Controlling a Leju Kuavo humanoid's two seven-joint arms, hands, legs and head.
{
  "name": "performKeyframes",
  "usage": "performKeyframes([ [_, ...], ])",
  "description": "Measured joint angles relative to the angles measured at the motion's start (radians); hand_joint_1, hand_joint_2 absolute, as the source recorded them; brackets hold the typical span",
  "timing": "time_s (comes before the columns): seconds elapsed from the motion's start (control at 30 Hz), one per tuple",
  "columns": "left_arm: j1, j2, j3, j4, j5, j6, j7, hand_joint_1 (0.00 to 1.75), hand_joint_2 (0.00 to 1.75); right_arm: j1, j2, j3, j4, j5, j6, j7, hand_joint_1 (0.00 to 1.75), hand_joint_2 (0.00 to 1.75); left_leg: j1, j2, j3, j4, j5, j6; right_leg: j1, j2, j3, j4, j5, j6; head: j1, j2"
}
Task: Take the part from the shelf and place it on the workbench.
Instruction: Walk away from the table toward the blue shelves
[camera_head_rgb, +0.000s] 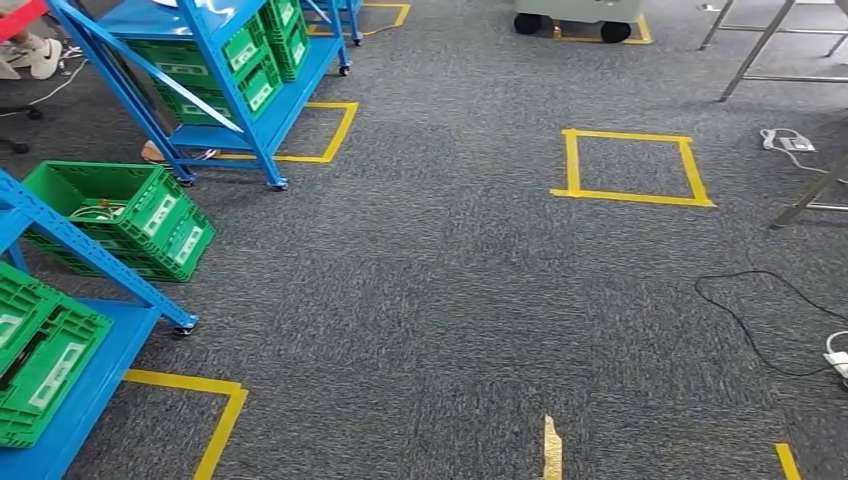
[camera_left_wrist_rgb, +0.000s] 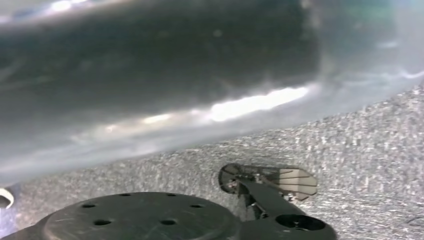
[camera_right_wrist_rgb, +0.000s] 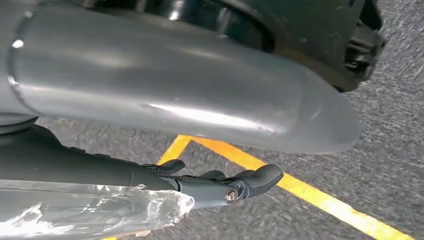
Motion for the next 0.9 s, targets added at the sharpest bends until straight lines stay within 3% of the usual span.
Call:
performKeyframes([
  [0.03, 0.0, 0.0, 0.0, 0.0, 0.0, 0.0, 0.0, 0.0, 0.0, 0.0, 0.001, 0.0, 0.0, 0.0, 0.0, 0.0, 0.0, 0.0, -0.001, 0.025, -0.017, 0.036, -0.024, -0.005, -0.001, -0.016, 0.001, -0.004, 0.002, -0.005, -0.003, 0.0],
  [0.1, -0.003, 0.0, 0.0, 0.0, 0.0, 0.0, 0.0, 0.0, 0.0, 0.003, 0.001, 0.0, 0.0, 0.0, 0.001, -0.001, 0.0, 0.0, 0.002, 0.083, -0.076, 0.163, -0.092, -0.014, 0.002, -0.05, 0.002, -0.005, 0.001, -0.011, -0.007, 0.0],
  [0.13, -0.004, -0.001, 0.0, 0.0, 0.0, -0.001, 0.0, 0.0, 0.0, 0.005, 0.001, 0.0, 0.0, 0.0, 0.001, -0.002, 0.0, 0.0, 0.005, 0.096, -0.106, 0.227, -0.117, -0.018, 0.004, -0.068, 0.002, -0.005, 0.0, -0.012, -0.008, 0.0],
  [0.17, -0.003, -0.001, 0.0, 0.0, 0.0, -0.001, 0.0, 0.0, 0.0, 0.006, 0.001, 0.0, 0.0, 0.0, 0.001, -0.002, 0.0, 0.0, 0.008, 0.103, -0.123, 0.264, -0.126, -0.021, 0.005, -0.085, 0.002, -0.005, -0.001, -0.013, -0.007, 0.0],
  [0.2, -0.002, -0.001, 0.0, 0.0, 0.0, -0.002, 0.0, 0.0, 0.0, 0.006, 0.001, 0.0, 0.0, 0.0, 0.001, -0.003, 0.0, 0.0, 0.011, 0.107, -0.12, 0.264, -0.115, -0.022, 0.006, -0.099, 0.002, -0.005, -0.002, -0.012, -0.007, 0.0],
  [0.27, 0.001, 0.0, 0.0, 0.0, -0.001, -0.003, -0.001, 0.0, 0.0, 0.004, 0.001, 0.0, 0.0, 0.0, 0.001, -0.004, 0.0, 0.0, 0.014, 0.127, -0.058, 0.156, -0.052, -0.022, 0.006, -0.123, 0.006, -0.005, -0.006, -0.009, -0.008, 0.0],
  [0.33, -0.002, 0.0, 0.0, 0.0, -0.003, -0.003, -0.002, 0.0, 0.0, 0.003, 0.001, 0.0, 0.0, 0.0, 0.001, -0.006, 0.0, 0.0, 0.008, 0.168, 0.013, 0.027, -0.011, -0.015, 0.01, -0.144, 0.011, -0.003, -0.012, 0.0, -0.008, 0.0],
  [0.4, -0.004, -0.001, 0.0, 0.0, -0.005, -0.004, -0.003, 0.0, 0.0, 0.001, 0.001, 0.0, 0.0, -0.001, 0.001, -0.006, 0.0, 0.0, 0.0, 0.181, 0.033, -0.016, -0.011, -0.002, 0.014, -0.164, 0.015, -0.004, -0.018, 0.01, -0.006, 0.0],
  [0.47, -0.001, -0.001, 0.0, 0.0, -0.005, -0.004, -0.003, 0.0, 0.0, -0.003, 0.001, 0.0, 0.0, -0.001, 0.001, -0.006, 0.0, 0.0, 0.001, 0.159, 0.033, -0.022, -0.008, 0.012, 0.012, -0.175, 0.022, -0.004, -0.024, 0.021, -0.006, 0.0],
  [0.53, 0.0, -0.001, 0.0, 0.0, -0.006, -0.004, -0.004, 0.0, 0.0, -0.005, 0.001, 0.0, 0.0, -0.001, 0.001, -0.007, 0.0, 0.0, 0.004, 0.137, 0.037, -0.03, -0.003, 0.027, 0.007, -0.135, 0.004, 0.041, -0.057, 0.03, -0.002, 0.0],
  [0.6, -0.003, -0.002, 0.0, 0.0, -0.006, -0.004, -0.005, 0.0, 0.0, -0.003, 0.001, 0.0, 0.0, -0.001, 0.001, -0.007, 0.0, 0.0, 0.006, 0.113, 0.037, -0.032, 0.0, 0.036, 0.005, -0.075, -0.06, 0.172, -0.123, 0.033, 0.004, 0.0],
  [0.63, -0.004, -0.002, 0.0, 0.0, -0.006, -0.004, -0.005, 0.0, 0.0, -0.001, 0.001, 0.0, 0.0, -0.001, 0.001, -0.007, 0.0, 0.0, 0.005, 0.1, 0.036, -0.031, 0.0, 0.038, 0.004, -0.062, -0.098, 0.245, -0.15, 0.034, 0.005, 0.0],
  [0.67, -0.003, -0.003, 0.0, 0.0, -0.006, -0.004, -0.005, 0.0, 0.0, 0.0, 0.001, 0.0, 0.0, -0.001, 0.001, -0.007, 0.0, 0.0, 0.004, 0.086, 0.036, -0.031, 0.0, 0.038, 0.005, -0.056, -0.128, 0.296, -0.16, 0.034, 0.006, 0.0],
  [0.7, -0.003, -0.003, 0.0, 0.0, -0.006, -0.004, -0.005, 0.0, 0.0, 0.001, 0.001, 0.0, 0.0, -0.001, 0.001, -0.007, 0.0, 0.0, 0.003, 0.072, 0.037, -0.031, 0.0, 0.038, 0.005, -0.053, -0.141, 0.308, -0.148, 0.033, 0.007, 0.0],
  [0.73, -0.002, -0.003, 0.0, 0.0, -0.007, -0.004, -0.005, 0.0, 0.0, 0.001, 0.001, 0.0, 0.0, -0.001, 0.001, -0.007, 0.0, 0.0, 0.003, 0.057, 0.039, -0.03, 0.0, 0.038, 0.005, -0.05, -0.133, 0.276, -0.115, 0.031, 0.007, 0.0],
  [0.77, -0.002, -0.003, 0.0, 0.0, -0.008, -0.004, -0.005, 0.0, 0.0, 0.001, 0.001, 0.0, 0.0, -0.001, 0.001, -0.007, 0.0, 0.0, 0.003, 0.042, 0.041, -0.03, -0.001, 0.037, 0.004, -0.04, -0.109, 0.21, -0.071, 0.028, 0.007, 0.0],
  [0.8, -0.002, -0.003, 0.0, 0.0, -0.009, -0.004, -0.005, 0.0, 0.0, 0.001, 0.001, 0.0, 0.0, -0.001, 0.001, -0.008, 0.0, 0.0, 0.003, 0.029, 0.042, -0.029, -0.002, 0.035, 0.002, -0.015, -0.078, 0.135, -0.032, 0.026, 0.007, 0.0],
  [0.83, -0.003, -0.004, 0.0, 0.0, -0.011, -0.004, -0.005, 0.0, 0.0, 0.001, 0.001, 0.0, 0.0, -0.001, 0.002, -0.009, 0.0, 0.0, 0.002, 0.016, 0.041, -0.026, -0.003, 0.032, -0.001, 0.011, -0.051, 0.07, -0.008, 0.024, 0.007, 0.0],
  [0.9, -0.004, -0.005, 0.0, 0.0, -0.015, -0.004, -0.005, 0.0, 0.0, 0.0, 0.001, 0.0, 0.0, 0.0, 0.002, -0.01, 0.0, 0.0, 0.003, -0.006, 0.033, -0.023, -0.005, 0.021, -0.003, 0.045, -0.023, 0.012, 0.0, 0.019, 0.007, 0.0],
])
